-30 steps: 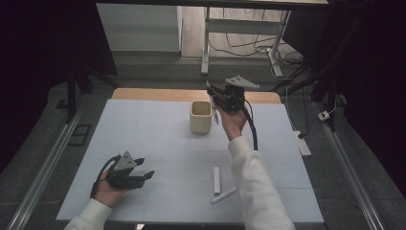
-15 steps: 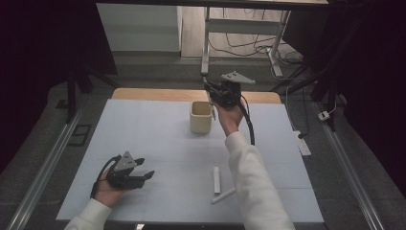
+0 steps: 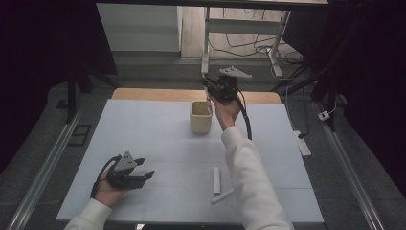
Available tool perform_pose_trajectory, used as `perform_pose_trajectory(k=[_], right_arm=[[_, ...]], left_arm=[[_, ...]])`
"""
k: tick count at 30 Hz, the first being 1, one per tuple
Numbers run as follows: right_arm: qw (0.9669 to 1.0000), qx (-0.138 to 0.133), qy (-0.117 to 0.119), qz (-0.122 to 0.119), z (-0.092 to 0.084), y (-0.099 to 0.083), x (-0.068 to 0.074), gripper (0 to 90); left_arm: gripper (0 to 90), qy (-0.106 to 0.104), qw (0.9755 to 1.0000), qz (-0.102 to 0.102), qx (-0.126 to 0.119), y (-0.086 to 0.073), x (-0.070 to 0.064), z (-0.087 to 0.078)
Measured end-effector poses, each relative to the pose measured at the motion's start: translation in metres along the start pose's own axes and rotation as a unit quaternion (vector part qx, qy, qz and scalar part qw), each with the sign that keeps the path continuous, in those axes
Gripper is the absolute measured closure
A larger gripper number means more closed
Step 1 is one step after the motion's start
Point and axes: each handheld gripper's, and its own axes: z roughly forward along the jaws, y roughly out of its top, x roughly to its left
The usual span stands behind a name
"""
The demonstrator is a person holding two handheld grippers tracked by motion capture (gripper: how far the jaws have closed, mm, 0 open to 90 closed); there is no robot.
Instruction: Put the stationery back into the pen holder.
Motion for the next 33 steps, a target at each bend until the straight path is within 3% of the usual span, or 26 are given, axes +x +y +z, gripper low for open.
perform_pose_trajectory(k=[22, 28, 33], right_arm=[[0.9999, -0.005, -0.002, -0.010, 0.031, -0.003, -0.006, 79.3], [0.9991, 0.017, -0.012, -0.036, 0.033, -0.008, -0.003, 62.0], [0.9980, 0.038, -0.007, -0.051, 0.029, -0.008, 0.000, 57.3]], left_arm=[[36.4, 0.000, 1.0000, -0.001, 0.004, -0.001, 0.002, 0.001], [36.3, -0.001, 1.0000, 0.000, 0.004, -0.001, 0.002, 0.001], [36.3, -0.001, 1.0000, 0.002, 0.005, -0.001, 0.001, 0.001]])
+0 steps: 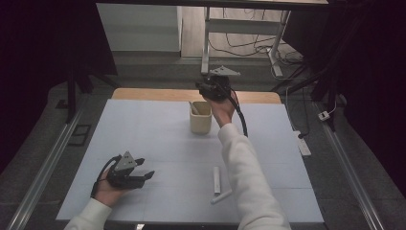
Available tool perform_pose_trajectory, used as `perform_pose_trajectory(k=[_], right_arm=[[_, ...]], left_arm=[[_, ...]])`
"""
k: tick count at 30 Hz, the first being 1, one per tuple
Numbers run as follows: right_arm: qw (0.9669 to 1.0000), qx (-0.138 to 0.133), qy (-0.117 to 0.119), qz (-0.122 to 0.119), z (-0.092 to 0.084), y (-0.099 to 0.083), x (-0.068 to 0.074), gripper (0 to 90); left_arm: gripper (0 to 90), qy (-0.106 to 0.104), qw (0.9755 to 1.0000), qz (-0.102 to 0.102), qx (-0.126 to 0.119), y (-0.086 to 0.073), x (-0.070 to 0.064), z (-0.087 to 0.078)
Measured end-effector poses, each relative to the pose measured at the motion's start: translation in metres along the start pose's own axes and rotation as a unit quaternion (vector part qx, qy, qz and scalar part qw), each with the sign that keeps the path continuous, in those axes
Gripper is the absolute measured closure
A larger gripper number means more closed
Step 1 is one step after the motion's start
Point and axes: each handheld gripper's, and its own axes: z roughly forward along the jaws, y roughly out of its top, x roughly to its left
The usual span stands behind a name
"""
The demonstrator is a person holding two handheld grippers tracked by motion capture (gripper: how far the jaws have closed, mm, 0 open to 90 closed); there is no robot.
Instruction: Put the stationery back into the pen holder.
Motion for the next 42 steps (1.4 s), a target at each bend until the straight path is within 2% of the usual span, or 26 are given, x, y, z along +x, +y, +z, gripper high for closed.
perform_pose_trajectory(k=[9, 23, 34, 39, 42], right_arm=[[0.9998, 0.015, 0.010, 0.006, -0.008, -0.002, -0.003, 55.9], [0.9996, 0.014, 0.025, 0.007, -0.029, -0.009, -0.008, 54.5], [0.9987, 0.029, 0.041, 0.004, -0.057, -0.024, -0.015, 54.1], [0.9978, 0.047, 0.046, -0.008, -0.075, -0.034, -0.019, 53.6], [0.9976, 0.048, 0.049, -0.012, -0.085, -0.039, -0.021, 53.6]], left_arm=[[36.2, 0.002, 1.0000, 0.000, 0.001, 0.000, 0.000, 0.000], [36.2, 0.005, 1.0000, -0.003, -0.002, 0.000, 0.001, -0.001], [36.2, 0.007, 1.0000, -0.001, 0.000, 0.000, 0.000, -0.001], [36.3, 0.009, 1.0000, 0.000, 0.000, 0.000, -0.001, -0.001], [36.2, 0.010, 0.9999, 0.000, 0.001, 0.000, -0.001, -0.001]])
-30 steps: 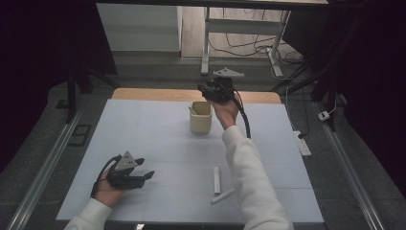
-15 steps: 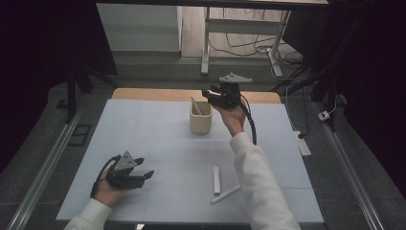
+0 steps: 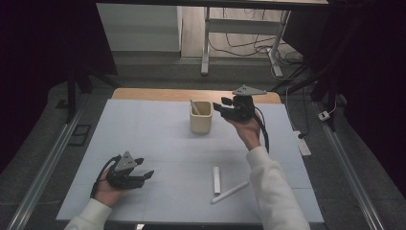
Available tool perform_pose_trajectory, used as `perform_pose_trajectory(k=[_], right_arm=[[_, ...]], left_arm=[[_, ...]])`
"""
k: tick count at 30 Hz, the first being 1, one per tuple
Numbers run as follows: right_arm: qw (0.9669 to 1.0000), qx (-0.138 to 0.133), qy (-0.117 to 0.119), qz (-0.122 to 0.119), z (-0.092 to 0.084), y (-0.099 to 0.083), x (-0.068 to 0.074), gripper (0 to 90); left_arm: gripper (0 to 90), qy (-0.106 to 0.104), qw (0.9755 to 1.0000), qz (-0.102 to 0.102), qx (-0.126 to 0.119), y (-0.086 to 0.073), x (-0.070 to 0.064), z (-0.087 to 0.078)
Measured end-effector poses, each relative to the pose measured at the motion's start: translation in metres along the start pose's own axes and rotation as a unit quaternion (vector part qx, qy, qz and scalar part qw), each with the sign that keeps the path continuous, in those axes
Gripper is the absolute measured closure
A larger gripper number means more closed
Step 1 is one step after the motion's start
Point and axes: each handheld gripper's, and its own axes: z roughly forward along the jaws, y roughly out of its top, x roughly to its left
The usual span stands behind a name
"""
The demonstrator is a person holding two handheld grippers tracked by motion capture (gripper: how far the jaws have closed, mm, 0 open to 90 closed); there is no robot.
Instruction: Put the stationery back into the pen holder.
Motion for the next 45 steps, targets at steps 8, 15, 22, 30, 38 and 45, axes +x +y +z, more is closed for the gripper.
perform_pose_trajectory(k=[8, 15, 22, 30, 38, 45], right_arm=[[0.9997, 0.015, 0.007, -0.020, -0.022, -0.018, 0.005, 52.6], [0.9989, 0.026, 0.022, -0.033, -0.045, -0.039, 0.013, 50.8], [0.9980, 0.038, 0.040, -0.031, -0.062, -0.059, 0.016, 50.1], [0.9965, 0.059, 0.044, -0.040, -0.073, -0.073, 0.017, 49.5], [0.9943, 0.083, 0.041, -0.054, -0.082, -0.090, 0.017, 48.6], [0.9910, 0.108, 0.044, -0.065, -0.090, -0.103, 0.014, 48.4]], left_arm=[[36.2, 0.002, 1.0000, 0.001, 0.000, 0.000, -0.001, 0.000], [36.3, 0.004, 1.0000, 0.003, 0.003, 0.000, -0.001, 0.000], [36.2, 0.006, 1.0000, 0.002, 0.003, 0.000, -0.001, 0.001], [36.2, 0.007, 1.0000, -0.001, 0.001, 0.000, -0.001, 0.001], [36.2, 0.008, 1.0000, 0.000, 0.003, 0.000, 0.000, 0.000], [36.1, 0.009, 1.0000, 0.002, 0.003, 0.000, -0.001, 0.001]])
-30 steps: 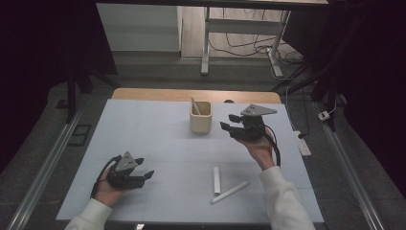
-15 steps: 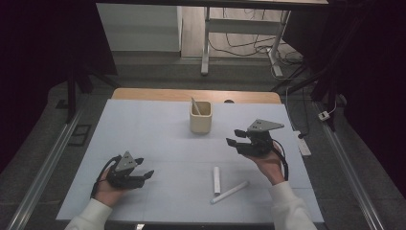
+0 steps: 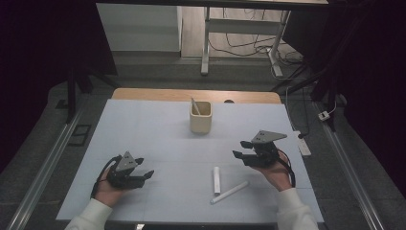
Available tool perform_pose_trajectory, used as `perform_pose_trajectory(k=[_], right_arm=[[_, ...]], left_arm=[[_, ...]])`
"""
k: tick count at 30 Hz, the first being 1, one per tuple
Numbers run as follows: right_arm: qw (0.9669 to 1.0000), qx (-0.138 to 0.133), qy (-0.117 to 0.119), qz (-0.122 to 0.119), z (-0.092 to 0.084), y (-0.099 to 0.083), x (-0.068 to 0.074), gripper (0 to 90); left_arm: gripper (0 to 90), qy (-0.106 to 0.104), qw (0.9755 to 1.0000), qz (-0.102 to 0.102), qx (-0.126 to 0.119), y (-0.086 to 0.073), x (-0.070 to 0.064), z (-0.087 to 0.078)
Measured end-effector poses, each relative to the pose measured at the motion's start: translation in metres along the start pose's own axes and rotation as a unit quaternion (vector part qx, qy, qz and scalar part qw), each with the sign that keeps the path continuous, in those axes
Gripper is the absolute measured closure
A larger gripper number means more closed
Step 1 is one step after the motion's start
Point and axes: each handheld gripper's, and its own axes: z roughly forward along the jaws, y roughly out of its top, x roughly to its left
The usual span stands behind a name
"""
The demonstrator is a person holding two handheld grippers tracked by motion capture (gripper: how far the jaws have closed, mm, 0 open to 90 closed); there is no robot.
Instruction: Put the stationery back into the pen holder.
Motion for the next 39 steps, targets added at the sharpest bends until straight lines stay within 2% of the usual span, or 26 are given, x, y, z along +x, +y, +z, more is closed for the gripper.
perform_pose_trajectory(k=[7, 11, 21, 26, 29, 33, 39], right_arm=[[0.9997, 0.020, 0.009, -0.012, -0.006, -0.010, 0.004, 48.3], [0.9990, 0.033, 0.012, -0.027, -0.010, -0.012, 0.007, 48.2], [0.9969, 0.060, 0.030, -0.041, -0.013, -0.020, 0.004, 47.6], [0.9911, 0.098, 0.058, -0.069, -0.008, -0.022, 0.009, 44.7], [0.9877, 0.111, 0.071, -0.085, -0.004, -0.021, 0.015, 44.5], [0.9814, 0.128, 0.091, -0.110, 0.000, -0.020, 0.021, 43.0], [0.9754, 0.144, 0.112, -0.124, 0.003, -0.020, 0.027, 40.7]], left_arm=[[36.1, -0.001, 1.0000, 0.000, 0.000, 0.000, 0.000, 0.000], [36.2, 0.000, 1.0000, 0.001, 0.000, 0.000, 0.000, 0.000], [36.1, -0.001, 1.0000, 0.002, 0.004, 0.000, 0.000, 0.001], [36.1, -0.002, 1.0000, 0.003, 0.004, 0.000, 0.000, 0.001], [36.1, -0.002, 1.0000, 0.004, 0.006, 0.000, -0.001, 0.001], [36.0, -0.001, 1.0000, 0.004, 0.006, 0.000, -0.001, 0.001], [36.1, -0.001, 1.0000, 0.006, 0.008, -0.001, -0.001, 0.001]])
